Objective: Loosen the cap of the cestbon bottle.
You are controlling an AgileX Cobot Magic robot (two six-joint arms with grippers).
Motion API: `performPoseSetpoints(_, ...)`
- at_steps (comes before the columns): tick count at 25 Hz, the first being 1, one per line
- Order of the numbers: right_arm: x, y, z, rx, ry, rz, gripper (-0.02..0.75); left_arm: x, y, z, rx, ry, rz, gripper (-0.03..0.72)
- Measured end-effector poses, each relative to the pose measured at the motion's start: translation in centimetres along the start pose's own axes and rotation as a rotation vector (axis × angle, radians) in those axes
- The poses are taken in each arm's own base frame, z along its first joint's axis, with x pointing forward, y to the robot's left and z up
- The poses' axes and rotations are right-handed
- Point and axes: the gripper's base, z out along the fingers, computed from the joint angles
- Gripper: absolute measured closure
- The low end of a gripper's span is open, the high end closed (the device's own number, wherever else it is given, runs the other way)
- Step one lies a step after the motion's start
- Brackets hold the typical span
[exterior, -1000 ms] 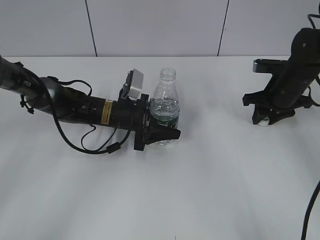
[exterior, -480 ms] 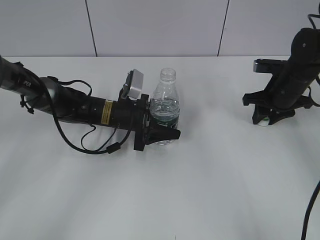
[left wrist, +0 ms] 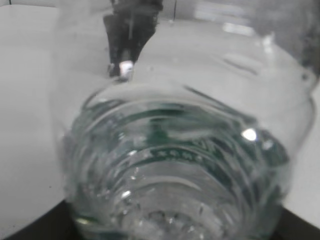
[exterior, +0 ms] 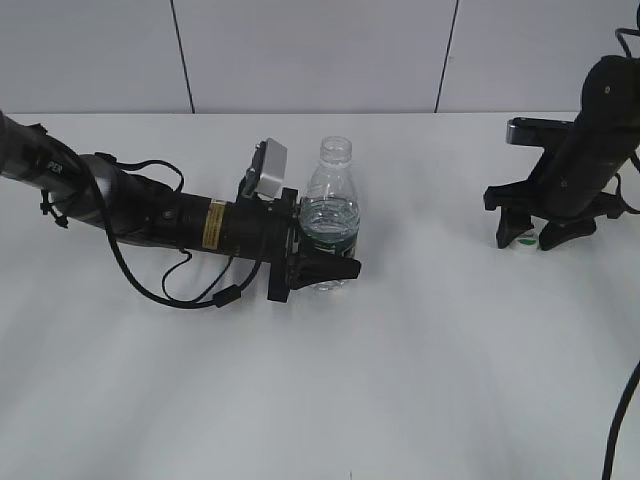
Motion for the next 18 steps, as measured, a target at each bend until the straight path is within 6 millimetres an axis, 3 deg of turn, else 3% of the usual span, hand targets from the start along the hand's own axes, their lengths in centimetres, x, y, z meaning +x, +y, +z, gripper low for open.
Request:
performPoseSetpoints(8,-1.1,0.2,-1.6,-0.008,0.001,0.017,0.244,0.0,0.0,0.0,0.001,0.0,0.001,0.279)
performPoseSetpoints(13,-2.9,0.4,-7.4,0.015,-0.077,-0.025,0.244,0.0,0.0,0.0,0.001,0.0,0.001,0.279)
performPoseSetpoints(18,-3.3,0.5,-12.5,0.045,-0.192,-0.057,0.244,0.0,0.0,0.0,0.002,0.0,0.001,0.279)
